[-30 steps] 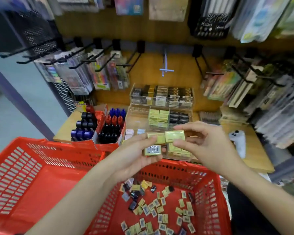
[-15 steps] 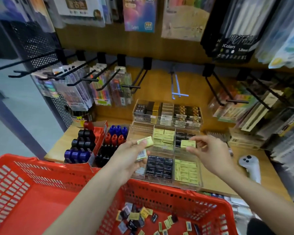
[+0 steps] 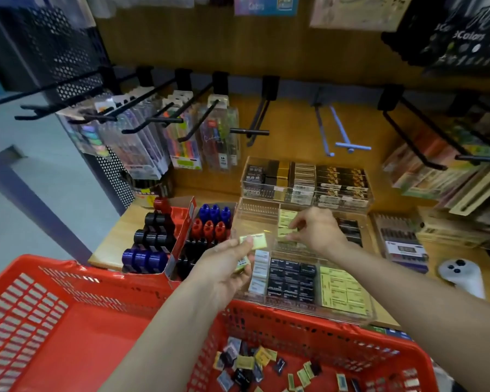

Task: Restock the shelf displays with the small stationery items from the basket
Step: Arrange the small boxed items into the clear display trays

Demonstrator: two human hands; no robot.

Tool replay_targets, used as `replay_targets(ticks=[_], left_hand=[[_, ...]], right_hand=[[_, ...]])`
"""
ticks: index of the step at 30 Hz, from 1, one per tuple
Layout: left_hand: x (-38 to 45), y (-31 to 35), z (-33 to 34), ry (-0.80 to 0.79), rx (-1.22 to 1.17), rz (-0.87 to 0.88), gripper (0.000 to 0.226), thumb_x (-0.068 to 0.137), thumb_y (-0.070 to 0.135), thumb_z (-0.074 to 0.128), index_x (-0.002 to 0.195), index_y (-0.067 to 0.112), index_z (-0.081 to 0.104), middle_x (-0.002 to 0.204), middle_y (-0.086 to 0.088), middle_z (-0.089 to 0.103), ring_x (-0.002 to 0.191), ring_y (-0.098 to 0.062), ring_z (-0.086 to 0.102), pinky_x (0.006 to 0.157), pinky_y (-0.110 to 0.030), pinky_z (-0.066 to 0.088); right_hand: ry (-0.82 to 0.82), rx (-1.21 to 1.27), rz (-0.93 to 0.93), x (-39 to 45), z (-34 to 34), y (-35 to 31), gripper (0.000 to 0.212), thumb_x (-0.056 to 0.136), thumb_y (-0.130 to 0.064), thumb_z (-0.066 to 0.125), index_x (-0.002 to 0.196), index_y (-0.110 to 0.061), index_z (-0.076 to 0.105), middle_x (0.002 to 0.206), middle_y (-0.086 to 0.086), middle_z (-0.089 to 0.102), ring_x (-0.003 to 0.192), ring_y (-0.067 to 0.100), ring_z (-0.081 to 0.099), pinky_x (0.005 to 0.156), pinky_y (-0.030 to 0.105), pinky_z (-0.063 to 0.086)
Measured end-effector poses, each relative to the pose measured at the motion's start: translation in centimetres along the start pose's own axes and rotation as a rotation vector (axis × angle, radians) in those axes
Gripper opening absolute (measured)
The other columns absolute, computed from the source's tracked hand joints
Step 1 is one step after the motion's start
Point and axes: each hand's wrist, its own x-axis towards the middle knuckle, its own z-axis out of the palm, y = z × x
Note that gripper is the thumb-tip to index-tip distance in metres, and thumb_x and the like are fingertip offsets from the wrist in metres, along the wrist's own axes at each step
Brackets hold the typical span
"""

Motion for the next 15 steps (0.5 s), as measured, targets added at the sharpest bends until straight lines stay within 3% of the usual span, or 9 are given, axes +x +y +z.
replay_targets(ticks=[3,6,9,12,13,15], left_hand=[[-0.1,0.1,-0.2,-0.008,0.015,0.003,0.039,0.084,0.01,0.074,0.122,0.008,0.066,0.113,-0.012,0.069,0.077,-0.014,0.06,0.052,-0.02,0.05],[-0.4,-0.1,0.2,-0.026,0.061,-0.001,0.037,0.085,0.007,0.073,0.121,0.006,0.066,0.106,-0.013,0.07,0.077,-0.014,0.059,0.052,-0.02,0.05],[-0.8,-0.2,0.8,-0.027,0.092,0.017,0.032,0.084,0.007,0.075,0.115,0.006,0.068,0.095,-0.009,0.07,0.072,-0.013,0.059,0.052,-0.02,0.05],[-1.2,-0.4,1.3,-0.017,0.126,0.049,0.026,0.081,0.008,0.078,0.105,0.012,0.069,0.089,-0.005,0.072,0.07,-0.012,0.061,0.053,-0.021,0.049],[-1.3,-0.5,1.5,-0.014,0.142,0.056,0.026,0.08,0.009,0.079,0.104,0.012,0.07,0.087,-0.004,0.072,0.069,-0.011,0.061,0.053,-0.021,0.049],[-1.6,-0.6,1.9,-0.011,0.16,0.06,0.029,0.081,0.011,0.079,0.108,0.01,0.07,0.087,-0.004,0.072,0.067,-0.01,0.061,0.051,-0.02,0.048]], right_hand=[[0.023,0.054,0.073,0.3,0.5,0.0,0.021,0.073,-0.027,0.085,0.087,-0.021,0.072,0.095,-0.001,0.067,0.088,0.013,0.062,0.079,0.024,0.055],[0.04,0.129,0.088,0.3,0.8,0.5,0.015,0.074,-0.028,0.084,0.078,-0.022,0.071,0.088,-0.001,0.069,0.079,0.008,0.062,0.066,0.02,0.053],[0.008,0.087,-0.009,-0.7,0.3,1.1,0.01,0.09,-0.027,0.07,0.093,-0.02,0.076,0.101,-0.002,0.072,0.08,0.005,0.062,0.061,0.009,0.047],[0.067,0.027,-0.181,-2.8,-0.9,1.6,0.019,0.097,-0.02,0.057,0.108,-0.021,0.073,0.116,-0.004,0.064,0.096,0.006,0.06,0.086,0.013,0.048],[0.084,0.098,-0.207,-3.7,-1.4,1.6,0.019,0.097,-0.019,0.057,0.108,-0.023,0.072,0.114,-0.006,0.064,0.093,0.002,0.061,0.087,0.013,0.05],[-0.021,0.467,-0.198,-5.5,-2.3,1.1,0.016,0.094,-0.023,0.064,0.108,-0.027,0.07,0.109,-0.006,0.07,0.081,0.005,0.07,0.075,0.017,0.057]])
